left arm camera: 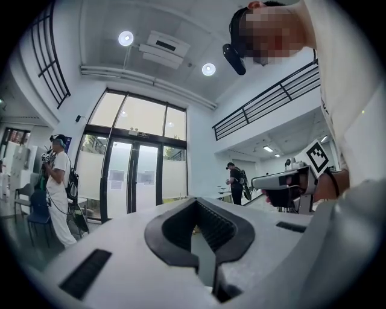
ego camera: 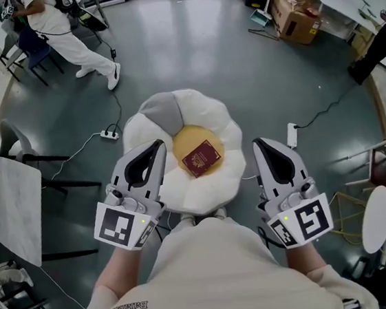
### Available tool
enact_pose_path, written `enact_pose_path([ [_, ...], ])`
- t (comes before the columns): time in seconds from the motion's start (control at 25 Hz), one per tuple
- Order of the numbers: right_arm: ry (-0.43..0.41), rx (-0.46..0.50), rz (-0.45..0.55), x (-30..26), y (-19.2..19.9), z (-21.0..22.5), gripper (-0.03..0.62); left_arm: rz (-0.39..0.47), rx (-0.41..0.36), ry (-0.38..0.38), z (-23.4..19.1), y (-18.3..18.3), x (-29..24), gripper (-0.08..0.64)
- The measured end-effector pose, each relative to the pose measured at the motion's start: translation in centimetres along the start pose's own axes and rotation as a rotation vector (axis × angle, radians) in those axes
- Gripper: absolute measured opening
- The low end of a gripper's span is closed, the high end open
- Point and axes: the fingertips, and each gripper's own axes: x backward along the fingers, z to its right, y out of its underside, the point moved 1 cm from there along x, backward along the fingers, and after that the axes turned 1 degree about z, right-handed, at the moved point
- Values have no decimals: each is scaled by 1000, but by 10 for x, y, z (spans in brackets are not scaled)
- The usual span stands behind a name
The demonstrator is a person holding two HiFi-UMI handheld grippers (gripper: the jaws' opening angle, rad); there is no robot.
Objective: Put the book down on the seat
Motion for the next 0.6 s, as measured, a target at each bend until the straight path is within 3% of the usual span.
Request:
enact_pose_path([
  [0.6, -24, 25, -21, -15, 6, -6, -2, -30, 3, 2, -1, 7, -3, 3],
])
